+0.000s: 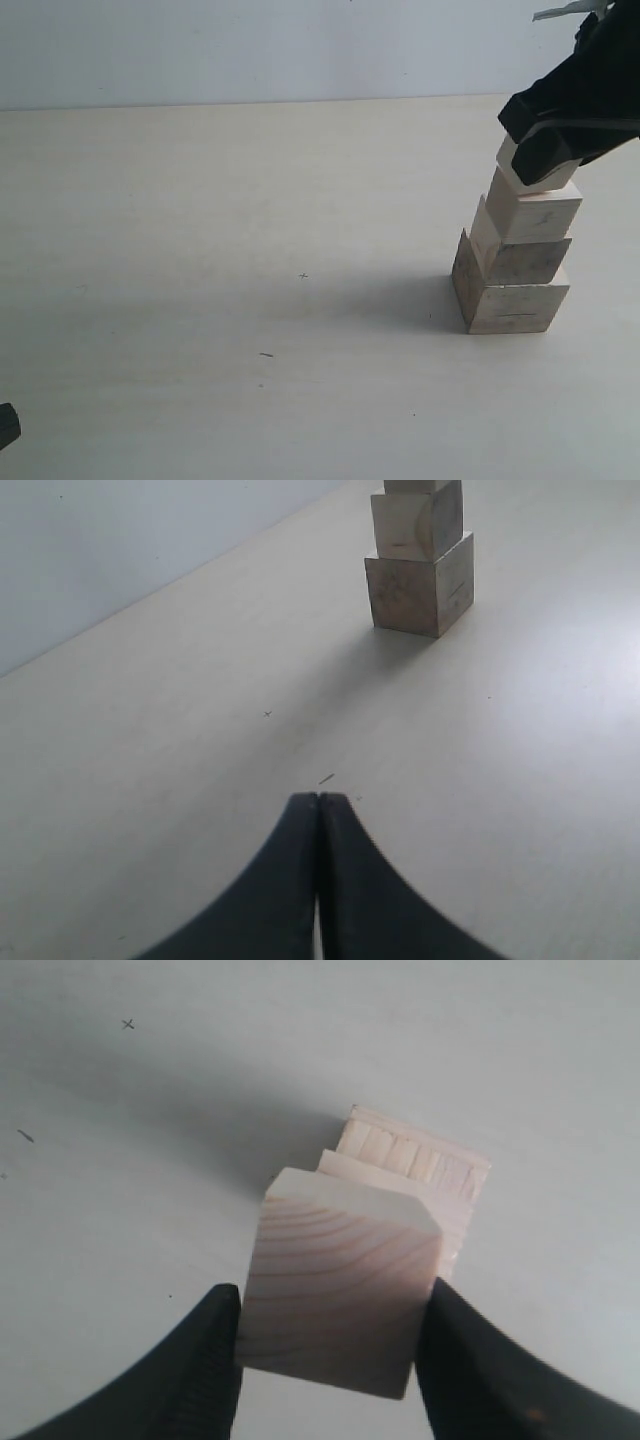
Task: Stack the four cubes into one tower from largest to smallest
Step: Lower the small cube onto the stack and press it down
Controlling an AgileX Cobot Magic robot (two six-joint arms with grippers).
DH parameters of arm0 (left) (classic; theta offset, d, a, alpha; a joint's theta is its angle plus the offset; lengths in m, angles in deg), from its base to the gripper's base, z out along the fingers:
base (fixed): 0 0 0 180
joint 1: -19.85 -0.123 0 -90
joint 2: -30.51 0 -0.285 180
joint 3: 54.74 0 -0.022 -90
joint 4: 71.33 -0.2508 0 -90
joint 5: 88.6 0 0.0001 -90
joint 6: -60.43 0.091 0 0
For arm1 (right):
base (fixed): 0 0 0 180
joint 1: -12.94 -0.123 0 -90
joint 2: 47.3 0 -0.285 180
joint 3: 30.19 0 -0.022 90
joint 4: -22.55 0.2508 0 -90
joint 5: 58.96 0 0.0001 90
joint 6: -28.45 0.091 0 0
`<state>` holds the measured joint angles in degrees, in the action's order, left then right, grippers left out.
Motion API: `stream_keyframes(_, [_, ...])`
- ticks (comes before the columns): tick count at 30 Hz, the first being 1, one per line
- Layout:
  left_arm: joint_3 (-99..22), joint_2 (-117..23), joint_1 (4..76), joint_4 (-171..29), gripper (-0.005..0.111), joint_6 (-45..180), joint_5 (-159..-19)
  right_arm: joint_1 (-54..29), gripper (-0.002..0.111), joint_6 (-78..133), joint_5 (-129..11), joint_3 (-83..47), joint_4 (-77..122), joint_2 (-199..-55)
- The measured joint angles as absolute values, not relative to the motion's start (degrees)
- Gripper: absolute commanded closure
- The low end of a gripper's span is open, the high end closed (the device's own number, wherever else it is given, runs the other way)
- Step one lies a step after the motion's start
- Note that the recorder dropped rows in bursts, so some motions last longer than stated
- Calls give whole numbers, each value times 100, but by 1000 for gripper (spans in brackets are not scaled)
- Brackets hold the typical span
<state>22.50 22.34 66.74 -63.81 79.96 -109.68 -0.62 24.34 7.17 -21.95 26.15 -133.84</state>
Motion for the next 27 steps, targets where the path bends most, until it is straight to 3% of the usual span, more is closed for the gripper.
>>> stream_keyframes(27, [2250,2234,6674,-6381,107,7996,-10968,-62,93,2635,800,-2195,2568,-13384])
